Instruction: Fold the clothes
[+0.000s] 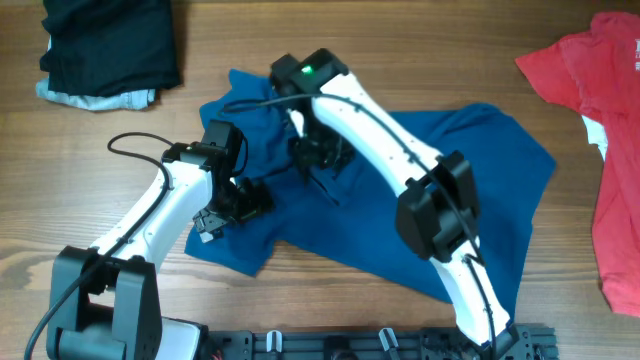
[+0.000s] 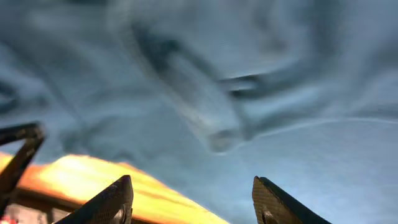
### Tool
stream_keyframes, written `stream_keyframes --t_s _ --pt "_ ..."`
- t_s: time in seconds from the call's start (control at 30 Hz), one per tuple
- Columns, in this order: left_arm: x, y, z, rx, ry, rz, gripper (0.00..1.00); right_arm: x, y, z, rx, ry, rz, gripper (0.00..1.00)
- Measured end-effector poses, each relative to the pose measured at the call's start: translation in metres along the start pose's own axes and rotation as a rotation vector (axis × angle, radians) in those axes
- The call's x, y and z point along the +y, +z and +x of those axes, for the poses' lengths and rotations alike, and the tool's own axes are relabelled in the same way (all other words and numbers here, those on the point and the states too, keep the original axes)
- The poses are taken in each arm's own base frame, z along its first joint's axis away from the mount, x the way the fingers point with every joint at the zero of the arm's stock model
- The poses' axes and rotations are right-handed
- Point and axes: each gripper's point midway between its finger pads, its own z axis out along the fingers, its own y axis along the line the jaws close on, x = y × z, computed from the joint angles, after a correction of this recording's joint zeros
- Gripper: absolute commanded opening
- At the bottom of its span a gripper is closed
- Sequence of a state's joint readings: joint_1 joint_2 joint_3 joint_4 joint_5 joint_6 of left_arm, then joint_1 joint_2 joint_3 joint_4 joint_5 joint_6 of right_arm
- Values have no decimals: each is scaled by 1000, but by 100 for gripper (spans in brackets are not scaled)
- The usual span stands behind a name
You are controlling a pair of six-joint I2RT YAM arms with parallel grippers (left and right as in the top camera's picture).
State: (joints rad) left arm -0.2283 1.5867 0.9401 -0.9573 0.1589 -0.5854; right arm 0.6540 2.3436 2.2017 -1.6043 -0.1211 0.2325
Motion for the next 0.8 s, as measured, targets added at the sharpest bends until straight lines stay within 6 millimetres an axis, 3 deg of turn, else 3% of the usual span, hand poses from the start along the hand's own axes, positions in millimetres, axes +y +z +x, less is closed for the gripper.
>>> stream_keyframes --t_s 0.1,0.17,0.2,0.27,0.4,0.53,0.63,0.73,0.8 --pt "-2 0 -3 -11 6 9 95 -47 -11 -13 -30 114 -23 70" --pt "-16 -1 -8 -26 58 76 81 -90 -27 -17 -63 195 -87 70" --pt "-29 -2 -10 -33 98 135 79 -119 -39 -18 -96 241 -140 70" --pt "-56 -5 -9 -46 184 235 94 -168 -51 -17 -149 326 -209 79" --pt "-98 -9 18 -69 367 240 95 -223 -49 -16 -205 411 -252 80" --pt "-136 -36 0 -261 423 231 93 -244 -17 -2 -149 476 -282 80" --pt "-153 -49 -26 -381 406 280 91 -239 8 -2 -122 476 -307 79" --pt "-164 -43 -40 -420 405 297 88 -232 18 -2 -110 473 -332 78" --pt "-169 -25 -50 -422 404 285 87 -229 25 0 -97 476 -345 77"
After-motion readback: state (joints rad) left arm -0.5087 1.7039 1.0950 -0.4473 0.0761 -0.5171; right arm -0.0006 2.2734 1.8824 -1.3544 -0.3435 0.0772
